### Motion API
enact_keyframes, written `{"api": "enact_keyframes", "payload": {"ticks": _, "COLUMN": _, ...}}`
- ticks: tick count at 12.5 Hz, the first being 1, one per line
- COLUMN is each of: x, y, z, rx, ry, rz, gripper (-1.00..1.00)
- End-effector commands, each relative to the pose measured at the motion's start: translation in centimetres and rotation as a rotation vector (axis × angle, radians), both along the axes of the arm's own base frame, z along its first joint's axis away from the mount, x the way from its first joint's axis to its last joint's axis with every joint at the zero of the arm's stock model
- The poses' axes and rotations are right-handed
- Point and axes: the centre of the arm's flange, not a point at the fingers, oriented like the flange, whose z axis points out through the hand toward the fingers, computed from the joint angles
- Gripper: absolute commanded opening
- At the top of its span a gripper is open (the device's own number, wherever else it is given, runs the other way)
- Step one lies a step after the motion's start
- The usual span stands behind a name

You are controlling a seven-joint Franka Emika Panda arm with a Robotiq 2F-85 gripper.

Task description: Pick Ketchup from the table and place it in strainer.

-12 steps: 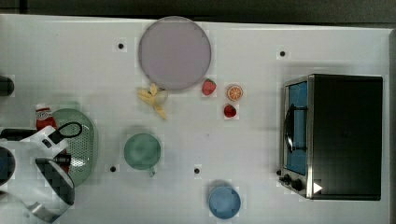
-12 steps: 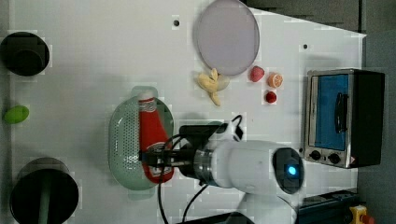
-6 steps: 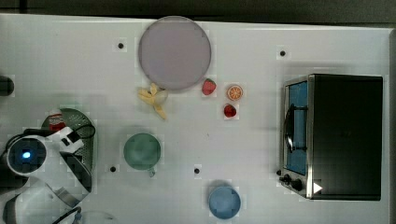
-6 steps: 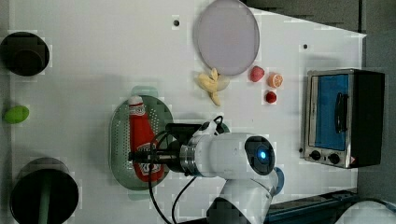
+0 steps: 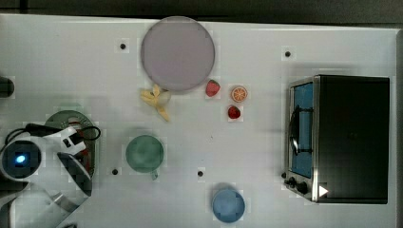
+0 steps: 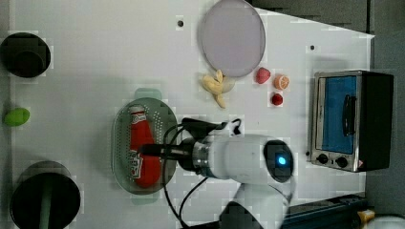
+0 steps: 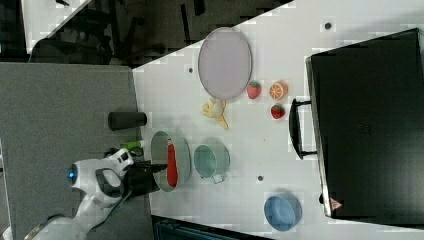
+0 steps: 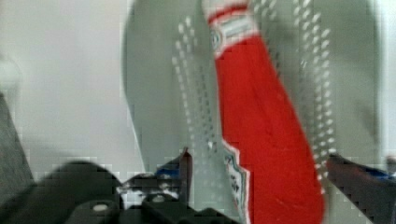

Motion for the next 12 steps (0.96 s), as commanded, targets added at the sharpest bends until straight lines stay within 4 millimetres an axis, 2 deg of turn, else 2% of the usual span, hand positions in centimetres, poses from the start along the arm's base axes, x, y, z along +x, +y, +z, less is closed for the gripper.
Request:
{"api": "enact_keyframes", "payload": {"ticks": 1, "x": 4.4, "y": -2.9, "z": 10.5, "rx": -0.048, "ry": -0.123, "rz": -0.152, "gripper": 1.0}}
{"api": "enact_keyframes", "payload": {"ticks": 6, "x": 9.5, "y": -12.1, "z": 22.1, "rx": -0.084, "ry": 0.015, "rz": -0.388, "gripper": 1.0}}
{"api": "enact_keyframes", "payload": {"ticks": 9, "x": 12.4, "y": -21.0, "z": 28.9, "rx": -0.105, "ry": 0.052, "rz": -0.539, "gripper": 1.0}}
{"api": "enact_keyframes", "payload": {"ticks": 12, "x": 13.1, "y": -30.1, "z": 34.1, "rx": -0.119, "ry": 0.068, "rz": -0.634, "gripper": 1.0}}
